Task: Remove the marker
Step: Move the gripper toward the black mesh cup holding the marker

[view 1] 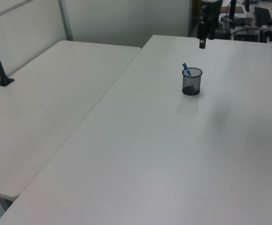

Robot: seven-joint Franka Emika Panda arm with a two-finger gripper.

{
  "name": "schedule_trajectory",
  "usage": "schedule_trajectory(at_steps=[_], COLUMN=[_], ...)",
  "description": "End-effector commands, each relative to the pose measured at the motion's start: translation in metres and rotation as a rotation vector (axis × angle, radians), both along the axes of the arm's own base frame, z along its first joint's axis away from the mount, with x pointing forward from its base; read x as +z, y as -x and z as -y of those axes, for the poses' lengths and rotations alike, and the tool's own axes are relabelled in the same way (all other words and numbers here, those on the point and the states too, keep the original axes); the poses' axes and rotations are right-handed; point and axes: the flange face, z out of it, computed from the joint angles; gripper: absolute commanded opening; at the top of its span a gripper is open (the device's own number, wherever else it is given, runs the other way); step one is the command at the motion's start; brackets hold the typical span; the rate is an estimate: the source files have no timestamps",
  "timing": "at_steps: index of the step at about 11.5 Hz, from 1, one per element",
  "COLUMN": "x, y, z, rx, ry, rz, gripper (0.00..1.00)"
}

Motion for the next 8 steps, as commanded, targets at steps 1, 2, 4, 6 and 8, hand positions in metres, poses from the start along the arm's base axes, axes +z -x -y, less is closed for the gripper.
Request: schedule_trajectory(at_steps=[1,2,4,6,8], x=[0.0125,0.0117,0.0118,0.0118,0.0119], y=[0.0054,0.0067,0.0065,0.0065,0.0064], z=[0.0059,0.0076,0.0076,0.0078,0.008], rx=[0.004,0.004,0.002,0.005,0.007], ry=[-0.02,-0.021,-0.021,-0.019,-0.018], rz=[-0.017,-0.028,-0.026,-0.026,-0.025], gripper=[1.0,1.0,1.0,1.0,1.0])
